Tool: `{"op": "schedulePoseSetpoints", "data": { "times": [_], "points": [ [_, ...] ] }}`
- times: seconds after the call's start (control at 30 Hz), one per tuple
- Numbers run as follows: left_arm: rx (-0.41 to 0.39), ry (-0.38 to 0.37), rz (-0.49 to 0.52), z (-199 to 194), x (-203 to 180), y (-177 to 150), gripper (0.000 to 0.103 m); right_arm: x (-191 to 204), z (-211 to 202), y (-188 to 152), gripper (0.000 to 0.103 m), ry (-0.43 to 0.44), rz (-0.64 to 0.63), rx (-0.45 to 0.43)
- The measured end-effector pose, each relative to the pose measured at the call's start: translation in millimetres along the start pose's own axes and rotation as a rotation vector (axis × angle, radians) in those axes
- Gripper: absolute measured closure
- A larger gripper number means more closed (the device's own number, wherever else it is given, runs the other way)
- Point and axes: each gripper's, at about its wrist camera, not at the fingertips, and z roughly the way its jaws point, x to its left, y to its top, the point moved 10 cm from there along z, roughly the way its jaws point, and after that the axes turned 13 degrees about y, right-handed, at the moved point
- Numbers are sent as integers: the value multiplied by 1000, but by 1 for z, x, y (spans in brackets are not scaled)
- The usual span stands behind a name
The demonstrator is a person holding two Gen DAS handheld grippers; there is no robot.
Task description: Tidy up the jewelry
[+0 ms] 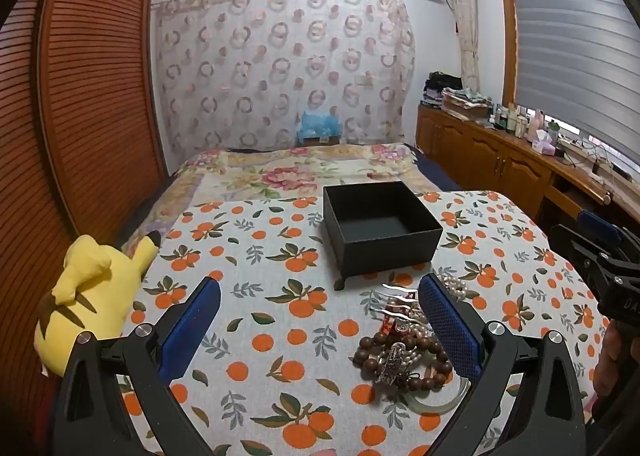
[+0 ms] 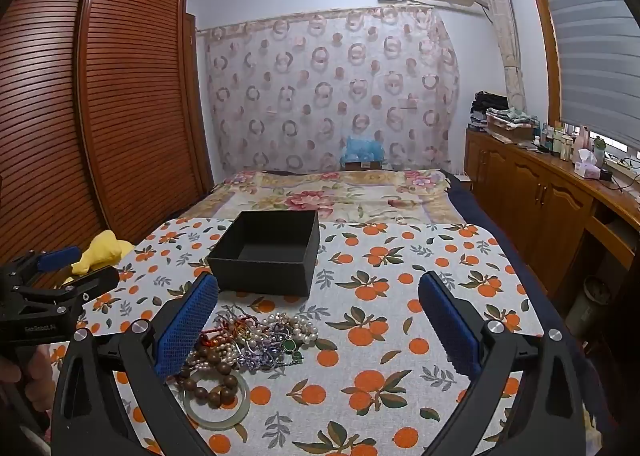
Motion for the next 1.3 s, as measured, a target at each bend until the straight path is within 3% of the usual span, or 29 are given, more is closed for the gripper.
{"op": "schedulePoseSetpoints", "data": {
  "times": [1.3],
  "points": [
    [-11,-3,-7,-1,0,1,7,2,-1,0,2,2,-1,-5]
  ]
}}
